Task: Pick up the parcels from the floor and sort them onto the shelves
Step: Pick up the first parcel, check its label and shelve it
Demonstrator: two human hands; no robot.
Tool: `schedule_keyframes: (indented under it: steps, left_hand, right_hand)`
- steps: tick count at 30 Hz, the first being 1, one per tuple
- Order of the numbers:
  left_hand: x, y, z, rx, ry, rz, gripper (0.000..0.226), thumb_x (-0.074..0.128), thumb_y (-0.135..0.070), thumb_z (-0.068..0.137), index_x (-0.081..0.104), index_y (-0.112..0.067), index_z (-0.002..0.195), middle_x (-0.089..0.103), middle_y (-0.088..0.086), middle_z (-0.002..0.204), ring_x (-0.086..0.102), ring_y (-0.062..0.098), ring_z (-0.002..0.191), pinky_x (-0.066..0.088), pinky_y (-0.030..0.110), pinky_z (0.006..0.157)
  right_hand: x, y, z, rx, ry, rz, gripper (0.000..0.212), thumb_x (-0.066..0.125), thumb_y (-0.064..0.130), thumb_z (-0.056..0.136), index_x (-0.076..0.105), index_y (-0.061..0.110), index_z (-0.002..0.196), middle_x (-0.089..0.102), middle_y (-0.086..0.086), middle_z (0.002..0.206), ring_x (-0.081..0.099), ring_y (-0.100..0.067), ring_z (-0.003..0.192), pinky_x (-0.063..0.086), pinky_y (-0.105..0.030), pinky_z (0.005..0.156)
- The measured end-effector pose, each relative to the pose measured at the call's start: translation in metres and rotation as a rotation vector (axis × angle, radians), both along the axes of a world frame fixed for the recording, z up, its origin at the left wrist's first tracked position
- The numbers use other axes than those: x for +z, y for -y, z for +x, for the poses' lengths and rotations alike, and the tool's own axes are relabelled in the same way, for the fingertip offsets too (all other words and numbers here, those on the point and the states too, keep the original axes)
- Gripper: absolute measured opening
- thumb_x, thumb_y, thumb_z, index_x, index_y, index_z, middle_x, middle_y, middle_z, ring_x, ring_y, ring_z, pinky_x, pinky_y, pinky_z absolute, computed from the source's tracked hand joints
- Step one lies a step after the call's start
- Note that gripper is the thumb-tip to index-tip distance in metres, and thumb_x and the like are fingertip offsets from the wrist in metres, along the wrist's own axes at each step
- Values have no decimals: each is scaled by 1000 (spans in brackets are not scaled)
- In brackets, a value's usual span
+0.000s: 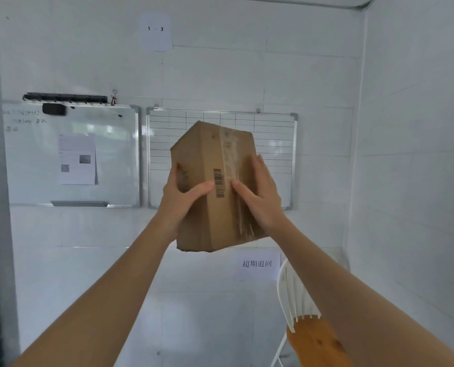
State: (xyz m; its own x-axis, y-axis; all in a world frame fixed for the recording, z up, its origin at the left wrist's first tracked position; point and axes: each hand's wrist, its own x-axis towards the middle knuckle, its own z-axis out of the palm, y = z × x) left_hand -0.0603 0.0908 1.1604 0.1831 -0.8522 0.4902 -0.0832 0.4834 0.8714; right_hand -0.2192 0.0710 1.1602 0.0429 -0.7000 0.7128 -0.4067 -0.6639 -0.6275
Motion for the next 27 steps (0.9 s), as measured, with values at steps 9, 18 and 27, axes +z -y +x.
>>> schedule_keyframes:
  steps: [9,18,27]
  left_hand:
    - [-8,-15,1,-209,25,-45,95,70,-41,68,18,-41,147,51,-4,138,59,12,112,52,27,83]
    - [-7,-33,-25,130,-87,-84,59,70,-42,77,52,-26,131,66,-4,117,64,17,104,51,43,95]
    - [0,-39,-48,567,115,-339,65,60,-26,88,31,-27,145,46,9,134,43,27,121,34,34,97]
  right_hand:
    - [-9,-10,-15,443,364,353,57,70,34,81,47,28,134,67,-2,121,68,-18,103,57,-33,84]
    - [-3,-25,-11,403,389,229,64,58,39,90,28,39,147,57,4,135,61,-13,113,52,-34,95]
    - [-5,-34,-5,382,421,159,62,49,30,96,19,39,149,55,11,129,60,-3,105,52,-24,87]
